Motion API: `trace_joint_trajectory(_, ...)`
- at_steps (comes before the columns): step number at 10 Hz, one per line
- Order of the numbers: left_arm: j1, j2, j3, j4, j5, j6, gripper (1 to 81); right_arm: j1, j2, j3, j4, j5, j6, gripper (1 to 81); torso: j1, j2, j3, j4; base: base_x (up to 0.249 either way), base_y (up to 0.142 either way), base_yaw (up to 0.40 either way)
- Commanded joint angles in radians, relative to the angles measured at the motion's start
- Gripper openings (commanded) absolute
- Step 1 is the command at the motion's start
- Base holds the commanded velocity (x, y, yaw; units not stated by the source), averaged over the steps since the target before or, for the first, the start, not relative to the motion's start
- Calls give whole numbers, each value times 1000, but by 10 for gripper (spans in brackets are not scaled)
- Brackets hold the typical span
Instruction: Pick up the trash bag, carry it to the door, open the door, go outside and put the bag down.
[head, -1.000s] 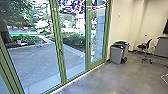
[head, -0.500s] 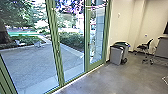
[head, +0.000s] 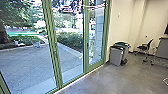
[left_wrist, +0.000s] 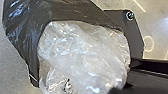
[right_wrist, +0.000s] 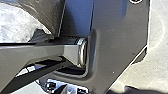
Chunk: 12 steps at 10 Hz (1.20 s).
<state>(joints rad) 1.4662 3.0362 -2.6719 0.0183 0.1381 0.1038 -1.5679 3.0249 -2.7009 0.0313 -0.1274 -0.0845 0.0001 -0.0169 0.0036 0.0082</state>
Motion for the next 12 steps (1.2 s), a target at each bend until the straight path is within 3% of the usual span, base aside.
trace_joint_trajectory(1, -59, 0, 4, 3, 60, 5, 10, 50, 4, 1, -4, -66, -1, 811, 0, 0, 0, 0, 136, -72, 0)
trace_joint_trajectory(5, -59, 0, 4, 3, 61, 5, 10, 51, 5, 0, -5, -66, -1, 811, 0, 0, 0, 0, 135, -66, 0)
trace_joint_trajectory(12, -57, 3, 4, 5, 60, 5, 10, 50, 7, 0, -8, -64, -1, 811, 0, 0, 0, 0, 132, 0, 0)
